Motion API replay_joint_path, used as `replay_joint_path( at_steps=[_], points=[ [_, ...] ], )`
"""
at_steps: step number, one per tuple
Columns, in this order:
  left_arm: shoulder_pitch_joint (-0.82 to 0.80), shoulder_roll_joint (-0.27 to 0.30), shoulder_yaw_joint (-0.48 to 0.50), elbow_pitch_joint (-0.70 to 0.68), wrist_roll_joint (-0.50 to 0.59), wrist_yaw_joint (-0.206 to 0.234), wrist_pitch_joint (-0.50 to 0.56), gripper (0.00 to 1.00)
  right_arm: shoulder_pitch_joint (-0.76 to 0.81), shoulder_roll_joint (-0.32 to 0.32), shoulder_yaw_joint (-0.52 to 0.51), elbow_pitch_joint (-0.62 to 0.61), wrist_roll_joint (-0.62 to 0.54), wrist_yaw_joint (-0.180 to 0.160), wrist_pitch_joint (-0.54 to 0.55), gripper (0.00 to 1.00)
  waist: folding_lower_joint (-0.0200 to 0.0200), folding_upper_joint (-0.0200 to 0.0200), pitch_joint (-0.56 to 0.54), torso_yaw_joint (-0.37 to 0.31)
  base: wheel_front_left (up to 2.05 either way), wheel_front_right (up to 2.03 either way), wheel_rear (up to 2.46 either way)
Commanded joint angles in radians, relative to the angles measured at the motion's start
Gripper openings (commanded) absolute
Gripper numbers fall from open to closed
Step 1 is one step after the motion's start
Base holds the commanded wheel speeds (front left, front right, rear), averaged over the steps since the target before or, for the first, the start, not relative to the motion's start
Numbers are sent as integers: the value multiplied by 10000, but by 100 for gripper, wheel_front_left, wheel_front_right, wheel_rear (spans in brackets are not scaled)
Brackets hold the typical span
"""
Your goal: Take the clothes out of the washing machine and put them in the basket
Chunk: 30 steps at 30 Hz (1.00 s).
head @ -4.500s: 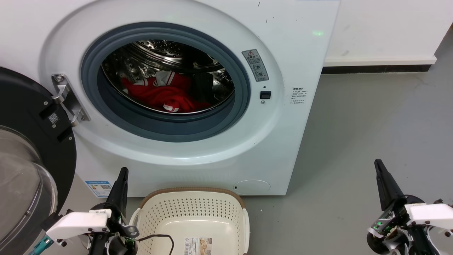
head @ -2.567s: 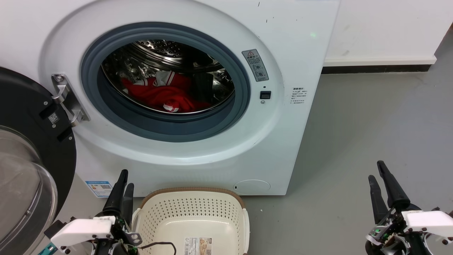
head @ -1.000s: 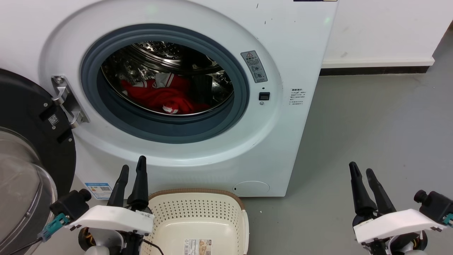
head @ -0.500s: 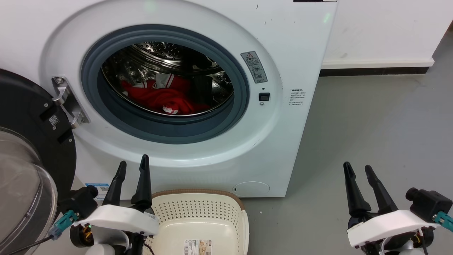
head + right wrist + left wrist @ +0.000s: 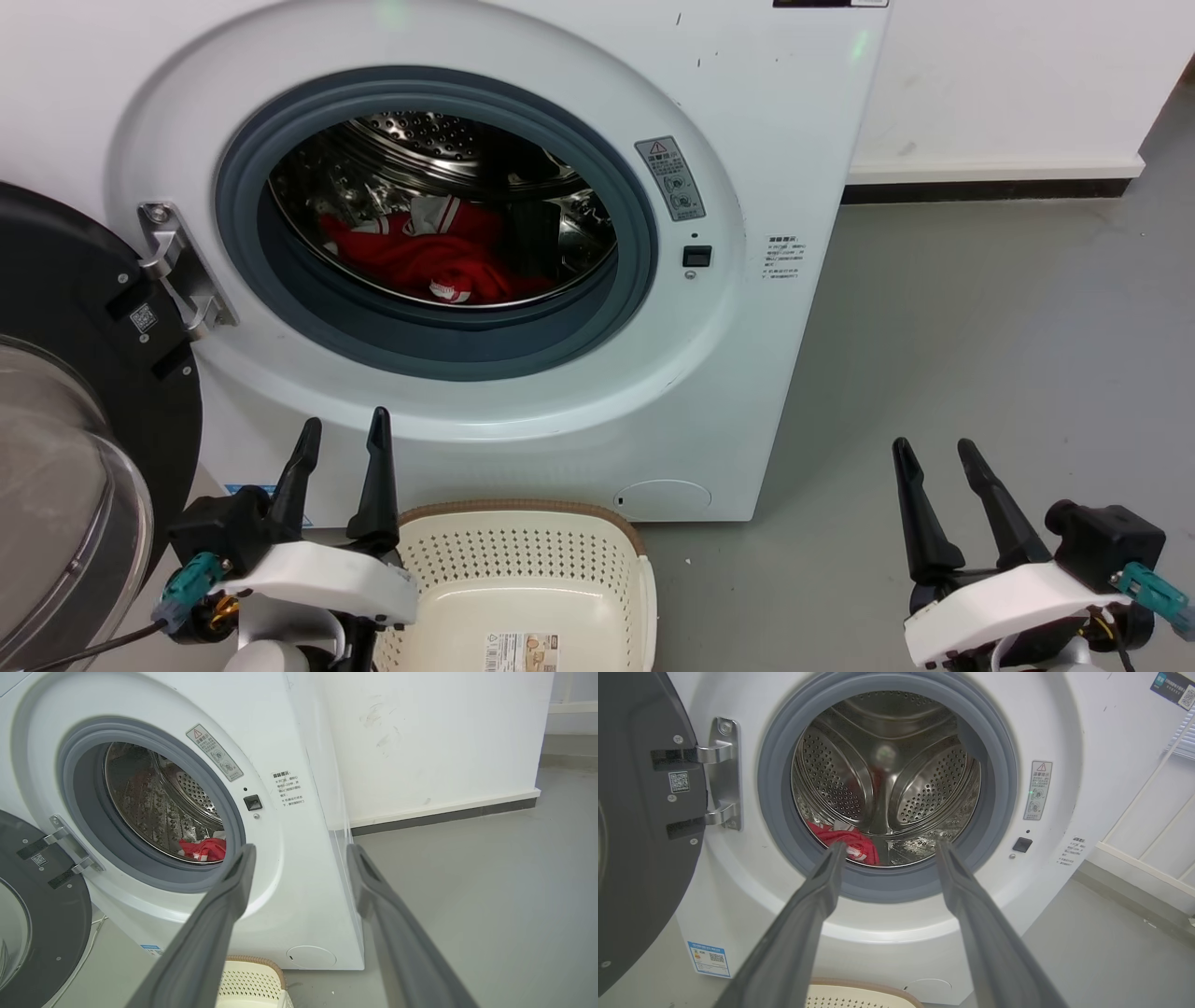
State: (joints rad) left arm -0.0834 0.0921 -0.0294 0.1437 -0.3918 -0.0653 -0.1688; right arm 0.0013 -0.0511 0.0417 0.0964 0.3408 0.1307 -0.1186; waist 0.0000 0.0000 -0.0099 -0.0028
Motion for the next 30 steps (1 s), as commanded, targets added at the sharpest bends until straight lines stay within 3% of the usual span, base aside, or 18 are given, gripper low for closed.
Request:
replay_joint_path(
  at_steps=[1, 30],
  points=[
    [-136, 96, -28, -65, 240, 60, -84, 100, 55, 6, 21, -144, -231, 0, -76, 100, 0, 0, -3, 0, 0, 0, 0],
    [-102, 251, -213, 367, 2512, 418, -702, 100, 329, 13, 180, -263, -2780, -1, -204, 100, 0, 0, -45, 32, 0, 0, 0]
  ],
)
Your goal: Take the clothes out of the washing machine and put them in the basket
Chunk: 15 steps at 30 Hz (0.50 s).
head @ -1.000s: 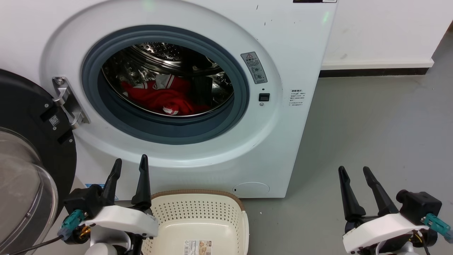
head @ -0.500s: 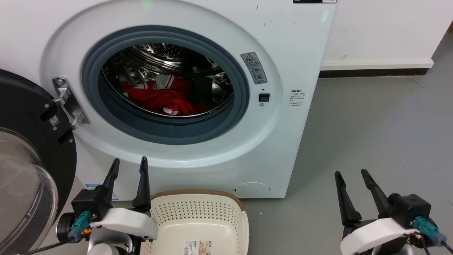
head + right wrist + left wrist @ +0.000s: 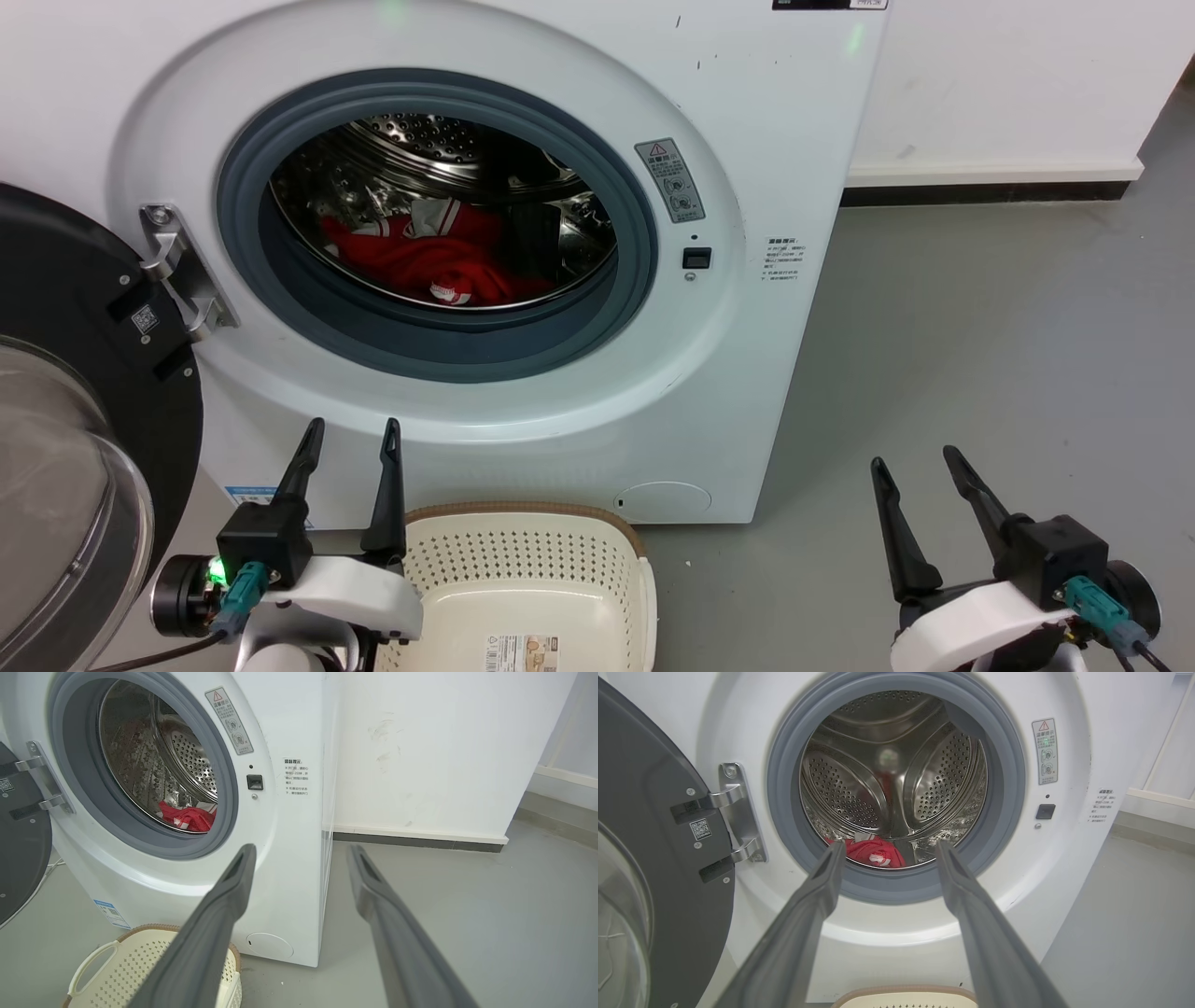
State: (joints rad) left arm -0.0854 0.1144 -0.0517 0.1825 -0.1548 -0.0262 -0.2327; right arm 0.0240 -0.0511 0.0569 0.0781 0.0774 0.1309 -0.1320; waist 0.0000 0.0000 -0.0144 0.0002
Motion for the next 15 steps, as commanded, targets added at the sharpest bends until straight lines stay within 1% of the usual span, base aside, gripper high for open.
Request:
replay_joint_path(
  at_steps=[1, 15],
  points=[
    [-79, 22, 5, -11, 208, 36, -89, 100, 111, 13, 35, -90, -233, -3, -72, 100, 0, 0, 3, 5, 0, 0, 0],
    [-31, -99, 48, 224, 905, -40, -335, 100, 183, 16, 125, -166, -1153, -3, -178, 100, 0, 0, 11, 22, 0, 0, 0]
  ],
)
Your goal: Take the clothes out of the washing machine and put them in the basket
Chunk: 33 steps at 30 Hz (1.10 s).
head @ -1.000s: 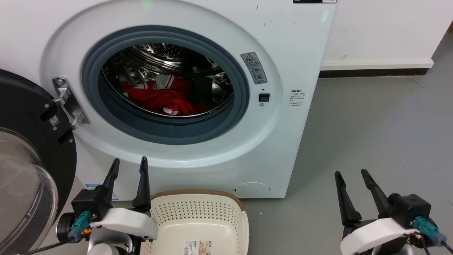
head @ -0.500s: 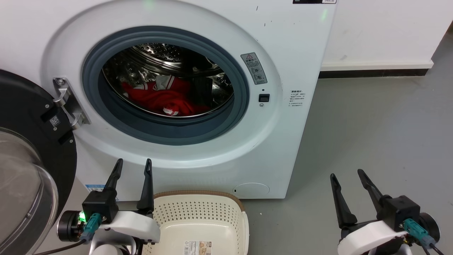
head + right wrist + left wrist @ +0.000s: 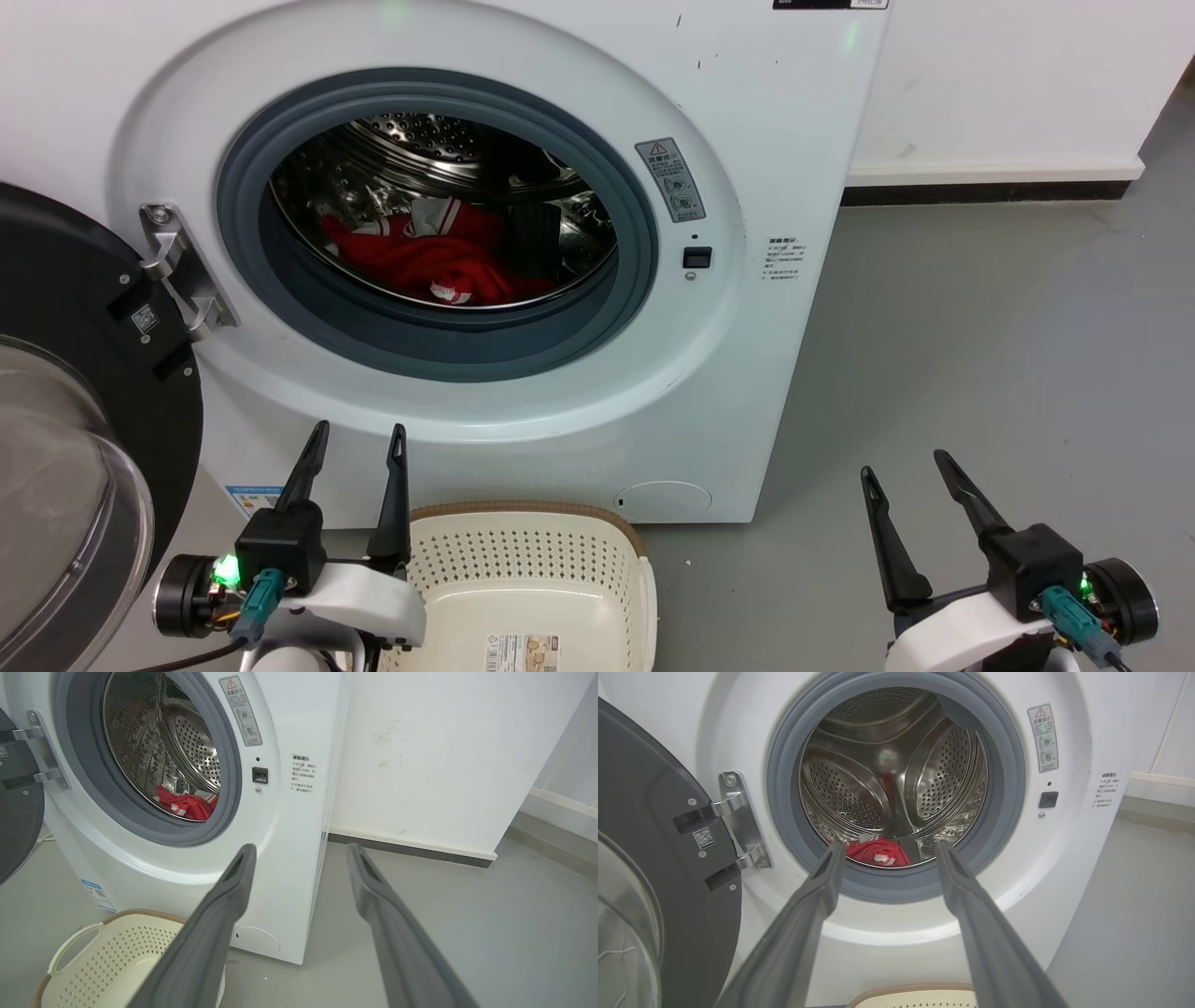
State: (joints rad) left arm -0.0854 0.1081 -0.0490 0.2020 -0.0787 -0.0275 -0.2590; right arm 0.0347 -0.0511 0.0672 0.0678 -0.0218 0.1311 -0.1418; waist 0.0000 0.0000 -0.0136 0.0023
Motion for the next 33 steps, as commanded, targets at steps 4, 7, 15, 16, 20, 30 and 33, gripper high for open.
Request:
replay_joint_path(
  at_steps=[4, 7, 15, 16, 20, 30, 33],
  points=[
    [-39, -82, 87, 112, 9, -62, -77, 100, 74, 16, 18, -43, -71, -7, -64, 100, 0, 0, 6, 11, 0, 0, 0],
    [-49, -116, 125, 161, -70, -118, -75, 100, 75, 16, 15, -18, -19, -7, -53, 100, 0, 0, 11, 21, 0, 0, 0],
    [-47, -170, 178, 262, -79, -145, -68, 100, 34, 16, 34, 37, 58, -7, -45, 100, 0, 0, 19, 38, 0, 0, 0],
    [-36, -180, 185, 267, -82, -148, -68, 100, 35, 16, 33, 42, 69, -7, -43, 100, 0, 0, 19, 39, 0, 0, 0],
    [-38, -194, 239, 290, -75, -145, -68, 100, 20, 16, 49, 63, 76, -7, -24, 100, 0, 0, 38, 30, 0, 0, 0],
    [-426, -69, 448, 585, -2, -11, -68, 100, -195, 18, 203, -92, 152, -7, 34, 100, 0, 0, 353, -156, 0, 0, 0],
    [-680, -37, 479, 737, -36, -2, -66, 100, -244, 18, 229, -158, 190, -7, 55, 100, 0, 0, 552, -226, 0, 0, 0]
  ],
)
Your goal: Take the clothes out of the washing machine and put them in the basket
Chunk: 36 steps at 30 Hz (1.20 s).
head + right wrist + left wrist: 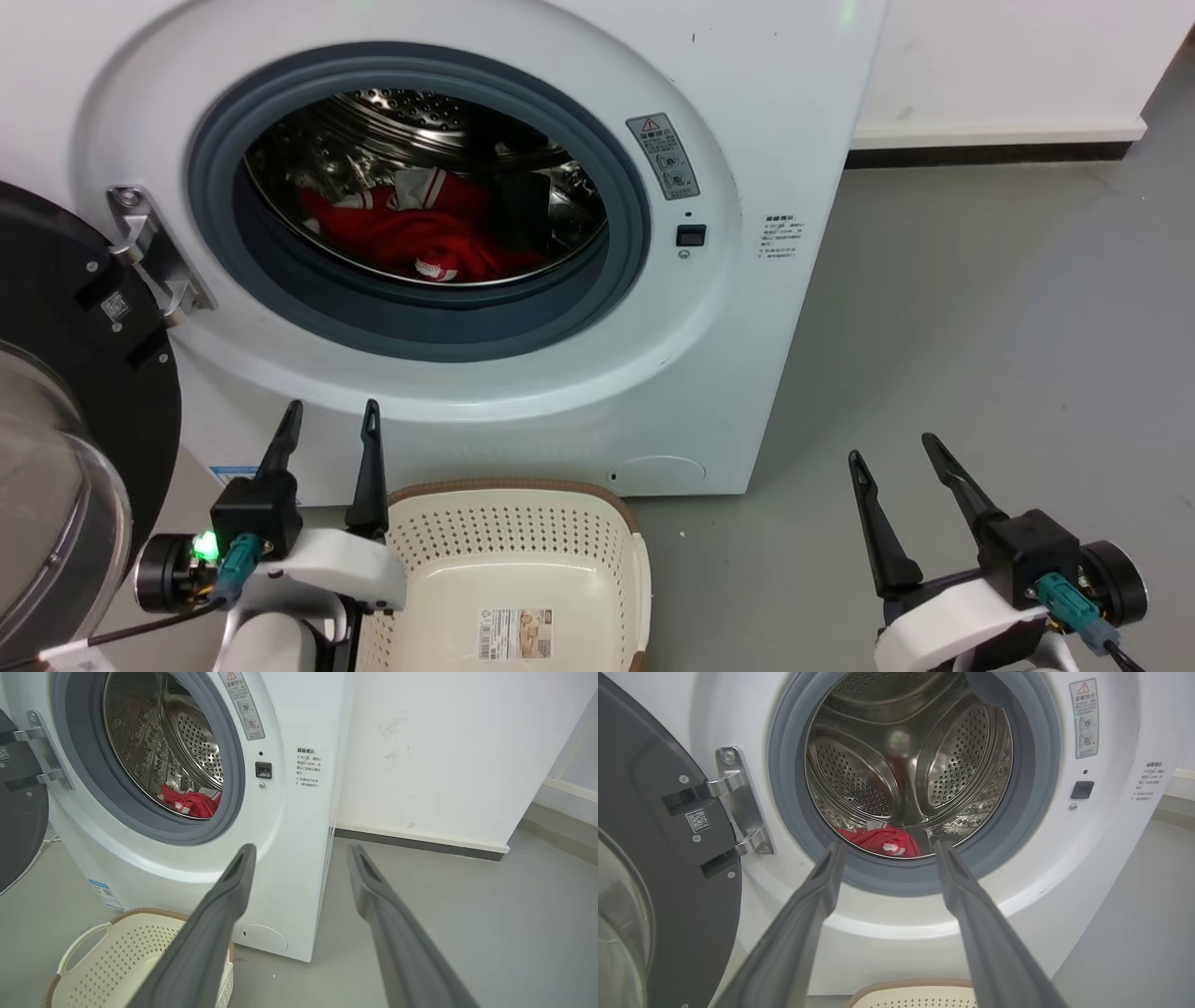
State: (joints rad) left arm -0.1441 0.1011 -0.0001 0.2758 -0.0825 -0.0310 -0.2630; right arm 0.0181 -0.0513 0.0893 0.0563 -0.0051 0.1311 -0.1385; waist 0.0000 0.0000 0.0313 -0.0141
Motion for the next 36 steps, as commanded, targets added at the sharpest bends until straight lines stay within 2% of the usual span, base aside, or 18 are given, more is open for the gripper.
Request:
replay_joint_path(
  at_steps=[1, 10, 16, 31, 32, 36],
  points=[
    [-220, 70, 18, 103, -8, 47, -26, 100, -130, 20, 45, -78, 29, -7, 20, 100, 0, 0, 231, -110, 0, 0, 0],
    [-2216, 561, 217, 1341, -73, 56, 61, 100, -811, 20, 287, -441, 127, -7, -27, 100, 0, 0, 1743, -692, 0, 0, 0],
    [-3676, 1145, 292, 2112, 5, 18, 316, 100, -1379, 20, 501, -478, 311, -7, -188, 100, 0, 0, 2935, -1194, 0, 0, 0],
    [-7502, 3234, 184, 4028, 433, -353, 1787, 100, -2690, 23, 1226, 84, 1126, -7, -910, 100, 0, 0, 5238, -2542, 0, 0, 0],
    [-8169, 3523, -3, 4218, 627, -377, 2197, 100, -2867, 23, 1351, 263, 1273, -7, -1028, 100, 0, 0, 5492, -2769, 0, 0, 0],
    [-9154, 4039, -177, 4409, 827, -501, 2930, 100, -3092, 23, 1558, 411, 1537, -7, -1149, 100, 0, 0, 5836, -3070, 0, 0, 0]
  ],
)
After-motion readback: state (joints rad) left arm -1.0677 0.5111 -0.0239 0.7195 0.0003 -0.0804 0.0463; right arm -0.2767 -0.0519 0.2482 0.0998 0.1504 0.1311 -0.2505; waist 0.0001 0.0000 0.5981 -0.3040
